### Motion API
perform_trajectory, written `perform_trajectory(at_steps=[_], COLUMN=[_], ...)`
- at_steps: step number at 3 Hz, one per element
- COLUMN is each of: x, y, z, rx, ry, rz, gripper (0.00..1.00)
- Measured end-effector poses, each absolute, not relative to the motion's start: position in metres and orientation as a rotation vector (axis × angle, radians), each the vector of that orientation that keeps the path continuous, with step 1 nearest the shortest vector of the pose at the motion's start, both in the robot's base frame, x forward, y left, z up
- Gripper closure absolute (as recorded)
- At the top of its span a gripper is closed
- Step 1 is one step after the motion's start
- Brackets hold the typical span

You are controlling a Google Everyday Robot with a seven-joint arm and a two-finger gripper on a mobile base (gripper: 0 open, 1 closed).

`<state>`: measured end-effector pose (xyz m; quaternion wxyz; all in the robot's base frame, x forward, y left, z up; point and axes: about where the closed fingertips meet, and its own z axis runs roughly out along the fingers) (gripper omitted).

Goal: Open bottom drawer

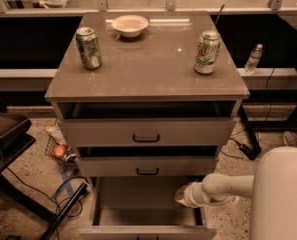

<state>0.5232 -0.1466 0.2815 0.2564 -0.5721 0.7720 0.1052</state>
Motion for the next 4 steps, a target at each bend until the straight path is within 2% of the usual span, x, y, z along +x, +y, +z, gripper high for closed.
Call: perform_trajectory(at_steps=[2,4], x=[0.533,0.472], y=[-0.147,-0.170], z=[0.205,0.164], rx=[-1.533,-1.498], ry=[2.148,2.209], rz=[0.419,0.531], gripper=[1.00,1.00])
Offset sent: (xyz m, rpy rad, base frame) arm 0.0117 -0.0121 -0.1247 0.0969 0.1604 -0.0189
